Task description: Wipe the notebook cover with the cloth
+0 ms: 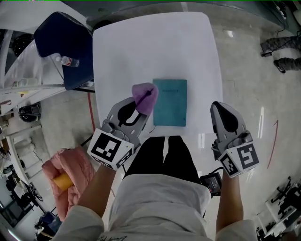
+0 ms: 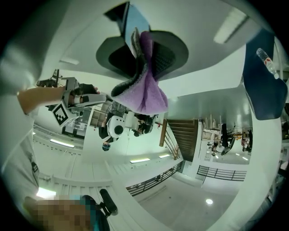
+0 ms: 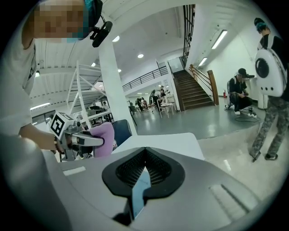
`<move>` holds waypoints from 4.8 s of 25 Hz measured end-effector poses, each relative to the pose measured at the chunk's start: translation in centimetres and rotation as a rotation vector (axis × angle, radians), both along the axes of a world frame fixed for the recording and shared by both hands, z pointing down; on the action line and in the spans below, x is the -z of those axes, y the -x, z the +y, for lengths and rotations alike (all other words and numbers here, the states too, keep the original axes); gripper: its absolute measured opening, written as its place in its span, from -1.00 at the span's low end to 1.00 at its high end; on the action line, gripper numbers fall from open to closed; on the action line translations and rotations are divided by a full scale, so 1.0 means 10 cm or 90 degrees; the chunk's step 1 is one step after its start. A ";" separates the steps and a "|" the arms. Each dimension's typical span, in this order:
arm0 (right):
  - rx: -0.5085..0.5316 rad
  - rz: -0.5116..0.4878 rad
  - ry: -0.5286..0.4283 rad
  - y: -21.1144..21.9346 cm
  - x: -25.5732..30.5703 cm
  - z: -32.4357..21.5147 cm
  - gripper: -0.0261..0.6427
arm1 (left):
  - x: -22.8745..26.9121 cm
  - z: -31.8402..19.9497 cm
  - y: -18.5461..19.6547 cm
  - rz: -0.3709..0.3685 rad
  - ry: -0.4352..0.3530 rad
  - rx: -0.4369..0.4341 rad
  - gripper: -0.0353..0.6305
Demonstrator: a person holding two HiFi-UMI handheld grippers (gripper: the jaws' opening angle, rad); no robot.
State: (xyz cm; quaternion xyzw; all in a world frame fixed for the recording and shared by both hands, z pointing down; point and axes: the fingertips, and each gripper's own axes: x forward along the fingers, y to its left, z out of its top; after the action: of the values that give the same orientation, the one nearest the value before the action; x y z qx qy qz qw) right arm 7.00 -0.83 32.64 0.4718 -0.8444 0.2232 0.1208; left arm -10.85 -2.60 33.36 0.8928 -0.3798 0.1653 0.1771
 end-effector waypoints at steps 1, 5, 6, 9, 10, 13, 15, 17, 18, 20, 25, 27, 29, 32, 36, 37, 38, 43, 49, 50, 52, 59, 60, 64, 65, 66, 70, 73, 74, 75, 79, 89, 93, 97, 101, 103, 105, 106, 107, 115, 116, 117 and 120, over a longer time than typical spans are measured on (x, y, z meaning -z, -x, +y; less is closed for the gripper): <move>-0.001 -0.001 0.003 -0.01 -0.03 0.01 -0.88 | -0.05 0.00 -0.01 -0.007 0.002 -0.003 -0.66; -0.004 -0.007 0.017 -0.04 -0.17 0.08 -0.88 | -0.28 -0.02 -0.04 -0.034 0.020 -0.018 -0.66; -0.004 -0.007 0.021 -0.04 -0.20 0.09 -0.88 | -0.33 -0.03 -0.04 -0.041 0.025 -0.021 -0.66; -0.007 -0.013 0.034 -0.05 -0.32 0.13 -0.88 | -0.49 -0.10 -0.06 -0.081 0.027 -0.038 -0.66; -0.009 -0.015 0.038 -0.06 -0.36 0.14 -0.88 | -0.56 -0.12 -0.07 -0.098 0.025 -0.047 -0.66; -0.012 -0.018 0.048 -0.09 -0.47 0.15 -0.88 | -0.75 -0.21 -0.13 -0.157 0.013 -0.083 -0.66; -0.012 -0.018 0.055 -0.10 -0.52 0.17 -0.88 | -0.91 -0.24 -0.17 -0.199 0.013 -0.111 -0.66; -0.011 -0.017 0.061 -0.10 -0.56 0.18 -0.88 | -1.05 -0.25 -0.19 -0.236 0.017 -0.139 -0.66; -0.010 -0.017 0.064 -0.10 -0.59 0.18 -0.88 | -1.13 -0.26 -0.19 -0.254 0.019 -0.151 -0.66; -0.010 -0.018 0.068 -0.10 -0.63 0.17 -0.88 | -1.26 -0.28 -0.18 -0.288 0.022 -0.172 -0.66; -0.015 -0.022 0.078 -0.09 -0.73 0.15 -0.88 | -1.57 -0.35 -0.20 -0.367 0.027 -0.225 -0.66; -0.015 -0.025 0.082 -0.06 -0.76 0.14 -0.88 | -1.67 -0.37 -0.21 -0.396 0.032 -0.242 -0.66; -0.012 -0.027 0.086 -0.05 -0.79 0.15 -0.88 | -1.76 -0.41 -0.22 -0.432 0.029 -0.253 -0.66; -0.011 -0.029 0.092 -0.04 -0.83 0.17 -0.88 | -1.86 -0.44 -0.26 -0.474 0.025 -0.272 -0.66; -0.012 -0.030 0.098 -0.05 -0.85 0.19 -0.88 | -1.97 -0.43 -0.29 -0.494 0.038 -0.294 -0.66; -0.013 -0.031 0.098 -0.06 -0.85 0.19 -0.88 | -2.00 -0.42 -0.29 -0.496 0.041 -0.297 -0.66; -0.013 -0.031 0.098 -0.06 -0.85 0.20 -0.88 | -2.02 -0.42 -0.29 -0.497 0.043 -0.298 -0.66; -0.015 -0.033 0.104 -0.09 -0.91 0.23 -0.88 | -2.11 -0.40 -0.31 -0.503 0.067 -0.312 -0.66; -0.013 -0.038 0.108 -0.07 -0.93 0.24 -0.88 | -2.15 -0.38 -0.35 -0.510 0.062 -0.322 -0.66; -0.011 -0.039 0.108 -0.06 -0.93 0.24 -0.88 | -2.15 -0.37 -0.36 -0.512 0.061 -0.323 -0.66; -0.007 -0.041 0.108 -0.04 -0.93 0.23 -0.88 | -2.15 -0.37 -0.36 -0.514 0.061 -0.325 -0.66; -0.003 -0.043 0.109 -0.01 -0.95 0.23 -0.88 | -2.15 -0.30 -0.35 -0.516 0.074 -0.336 -0.66; -0.003 -0.044 0.109 -0.01 -0.95 0.23 -0.88 | -2.15 -0.28 -0.36 -0.517 0.077 -0.339 -0.66; -0.003 -0.046 0.109 0.00 -0.94 0.23 -0.88 | -2.15 -0.20 -0.36 -0.518 0.085 -0.348 -0.66; -0.003 -0.046 0.109 0.00 -0.94 0.23 -0.88 | -2.14 -0.18 -0.36 -0.519 0.085 -0.350 -0.66; -0.003 -0.047 0.108 0.00 -0.94 0.23 -0.88 | -2.14 -0.15 -0.36 -0.519 0.085 -0.352 -0.66; -0.001 -0.049 0.107 0.00 -0.94 0.26 -0.88 | -2.15 -0.01 -0.37 -0.516 0.091 -0.354 -0.66; -0.002 -0.051 0.107 0.01 -0.94 0.27 -0.88 | -2.16 0.09 -0.38 -0.514 0.097 -0.350 -0.66; -0.002 -0.052 0.107 0.01 -0.94 0.28 -0.88 | -2.16 0.14 -0.38 -0.514 0.098 -0.350 -0.66; -0.001 -0.052 0.107 0.02 -0.94 0.28 -0.88 | -2.16 0.18 -0.38 -0.514 0.100 -0.350 -0.66; 0.002 -0.054 0.107 0.05 -0.95 0.30 -0.88 | -2.17 0.32 -0.38 -0.510 0.107 -0.349 -0.66; 0.010 -0.054 0.105 0.08 -0.93 0.32 -0.88 | -2.17 0.55 -0.39 -0.510 0.124 -0.366 -0.66; 0.013 -0.054 0.105 0.08 -0.93 0.33 -0.88 | -2.16 0.67 -0.40 -0.508 0.140 -0.380 -0.66; 0.016 -0.055 0.105 0.09 -0.92 0.36 -0.88 | -2.15 0.79 -0.41 -0.500 0.154 -0.385 -0.66; 0.019 -0.057 0.104 0.11 -0.91 0.38 -0.88 | -2.15 0.90 -0.41 -0.494 0.171 -0.388 -0.66; 0.019 -0.058 0.104 0.11 -0.91 0.39 -0.88 | -2.15 0.96 -0.42 -0.491 0.178 -0.393 -0.66; 0.019 -0.058 0.104 0.12 -0.91 0.40 -0.88 | -2.15 1.02 -0.41 -0.491 0.187 -0.402 -0.66; 0.019 -0.058 0.104 0.13 -0.91 0.41 -0.88 | -2.15 1.05 -0.41 -0.490 0.192 -0.407 -0.66; 0.020 -0.058 0.104 0.13 -0.91 0.42 -0.88 | -2.15 1.08 -0.41 -0.490 0.197 -0.411 -0.66; 0.022 -0.059 0.101 0.15 -0.90 0.47 -0.88 | -2.16 1.27 -0.41 -0.475 0.237 -0.430 -0.66; 0.022 -0.059 0.100 0.14 -0.89 0.47 -0.88 | -2.16 1.29 -0.42 -0.474 0.241 -0.433 -0.66; 0.021 -0.059 0.100 0.13 -0.88 0.48 -0.88 | -2.16 1.31 -0.42 -0.474 0.243 -0.435 -0.66; 0.020 -0.058 0.100 0.12 -0.87 0.50 -0.88 | -2.15 1.36 -0.43 -0.474 0.247 -0.442 -0.66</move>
State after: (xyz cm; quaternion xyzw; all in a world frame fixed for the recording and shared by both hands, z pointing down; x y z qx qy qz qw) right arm 5.75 4.15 41.36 0.4368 -0.8364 0.3078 0.1222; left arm -6.55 10.98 54.87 0.7980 -0.0625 0.5858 0.1270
